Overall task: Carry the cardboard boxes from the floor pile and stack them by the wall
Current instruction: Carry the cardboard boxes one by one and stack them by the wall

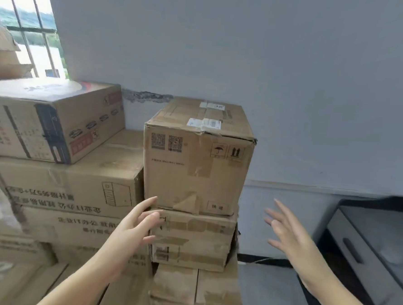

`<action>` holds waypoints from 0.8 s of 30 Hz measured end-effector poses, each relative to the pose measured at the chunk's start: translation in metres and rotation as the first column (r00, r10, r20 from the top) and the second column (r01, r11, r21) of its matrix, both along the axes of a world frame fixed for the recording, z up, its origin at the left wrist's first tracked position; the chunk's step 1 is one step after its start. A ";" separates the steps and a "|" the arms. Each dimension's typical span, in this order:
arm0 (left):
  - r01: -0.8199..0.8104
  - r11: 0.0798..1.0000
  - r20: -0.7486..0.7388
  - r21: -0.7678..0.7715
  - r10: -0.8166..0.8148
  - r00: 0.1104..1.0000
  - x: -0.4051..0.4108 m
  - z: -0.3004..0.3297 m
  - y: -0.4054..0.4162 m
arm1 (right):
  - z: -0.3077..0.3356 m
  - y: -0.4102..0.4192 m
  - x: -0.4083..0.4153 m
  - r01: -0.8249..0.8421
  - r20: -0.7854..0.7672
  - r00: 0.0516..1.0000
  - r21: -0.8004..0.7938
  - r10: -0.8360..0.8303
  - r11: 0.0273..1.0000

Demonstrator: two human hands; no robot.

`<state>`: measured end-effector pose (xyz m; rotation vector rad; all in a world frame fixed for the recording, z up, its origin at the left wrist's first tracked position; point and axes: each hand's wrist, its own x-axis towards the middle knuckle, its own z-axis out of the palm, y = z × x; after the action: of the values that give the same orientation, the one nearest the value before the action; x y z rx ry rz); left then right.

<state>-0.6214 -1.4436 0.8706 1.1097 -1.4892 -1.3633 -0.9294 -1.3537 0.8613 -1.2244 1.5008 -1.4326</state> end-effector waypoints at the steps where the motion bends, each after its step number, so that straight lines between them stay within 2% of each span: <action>1: 0.023 0.999 -0.002 0.026 -0.023 1.000 -0.002 -0.013 0.021 | -0.013 0.021 0.002 0.001 0.017 1.000 0.012 -0.001 1.000; 5: 0.101 0.983 0.006 0.155 -0.103 0.995 -0.005 -0.064 0.094 | -0.067 0.113 0.012 0.058 0.101 0.992 0.131 -0.072 0.990; 9: 0.133 0.945 0.043 0.299 -0.152 0.987 -0.011 -0.104 0.150 | -0.108 0.196 0.024 0.170 0.154 0.964 0.263 -0.215 0.950; 14: 0.163 0.851 0.112 0.499 -0.249 0.962 -0.029 -0.137 0.196 | -0.146 0.279 0.053 0.330 0.195 0.877 0.421 -0.440 0.845; 19: 0.280 0.817 0.225 0.505 -0.438 0.871 -0.047 -0.144 0.209 | -0.158 0.321 0.089 0.460 0.219 0.730 0.544 -0.648 0.702; 24: 0.455 0.768 0.313 0.452 -0.614 0.725 -0.062 -0.144 0.195 | -0.163 0.336 0.122 0.570 0.167 0.591 0.605 -0.789 0.555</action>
<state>-0.6829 -1.2481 0.7264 1.3256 -2.0891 -1.9307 -0.8073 -1.0176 0.6978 0.0939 1.9598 -1.4942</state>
